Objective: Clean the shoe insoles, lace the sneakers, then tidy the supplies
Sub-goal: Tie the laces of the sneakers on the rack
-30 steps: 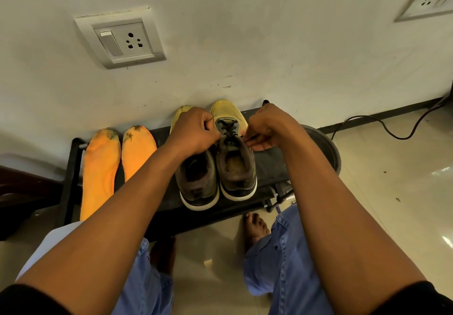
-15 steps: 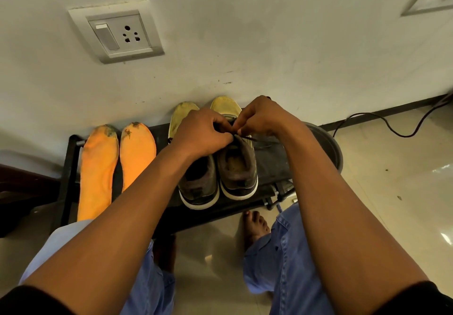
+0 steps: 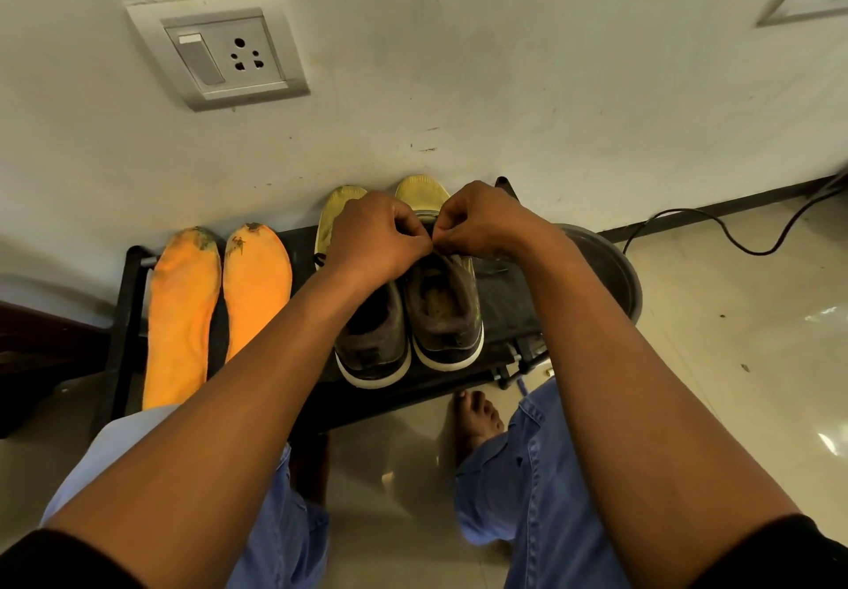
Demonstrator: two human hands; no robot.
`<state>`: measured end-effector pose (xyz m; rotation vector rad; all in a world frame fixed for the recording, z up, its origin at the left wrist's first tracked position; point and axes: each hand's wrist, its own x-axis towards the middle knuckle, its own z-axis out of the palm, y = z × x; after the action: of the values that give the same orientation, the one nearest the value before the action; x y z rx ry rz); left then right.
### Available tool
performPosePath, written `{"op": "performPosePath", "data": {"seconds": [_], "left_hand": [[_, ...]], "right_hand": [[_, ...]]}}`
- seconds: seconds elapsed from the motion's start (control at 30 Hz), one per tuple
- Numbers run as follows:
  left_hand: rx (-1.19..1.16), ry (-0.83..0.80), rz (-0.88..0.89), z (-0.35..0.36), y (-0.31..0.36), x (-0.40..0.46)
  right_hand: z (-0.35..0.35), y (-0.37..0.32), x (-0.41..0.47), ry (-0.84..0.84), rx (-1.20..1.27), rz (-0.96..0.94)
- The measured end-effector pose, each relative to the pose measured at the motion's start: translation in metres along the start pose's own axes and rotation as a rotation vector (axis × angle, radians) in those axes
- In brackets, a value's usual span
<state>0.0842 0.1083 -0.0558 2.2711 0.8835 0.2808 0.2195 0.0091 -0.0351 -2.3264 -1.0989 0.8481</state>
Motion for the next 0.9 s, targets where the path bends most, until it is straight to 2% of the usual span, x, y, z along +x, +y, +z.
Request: {"op": "performPosePath", "data": {"seconds": [0.13,0.4,0.63,0.9], "left_hand": [[-0.020,-0.004,-0.062,0.001,-0.006,0.002],[0.036,-0.028,-0.077,0.002,-0.015,0.008],[-0.044,-0.177,0.114,-0.011,-0.018,0.004],[-0.105,-0.144,0.076,-0.006,-0.022,0.008]], "right_hand": [[-0.003,-0.004,-0.001,-0.024,0.015,0.072],[-0.003,-0.005,0.000,-0.012,0.045,0.201],[-0.010,-0.006,-0.005,-0.066,0.054,0.144],[-0.004,-0.008,-0.001,0.018,0.020,0.117]]}}
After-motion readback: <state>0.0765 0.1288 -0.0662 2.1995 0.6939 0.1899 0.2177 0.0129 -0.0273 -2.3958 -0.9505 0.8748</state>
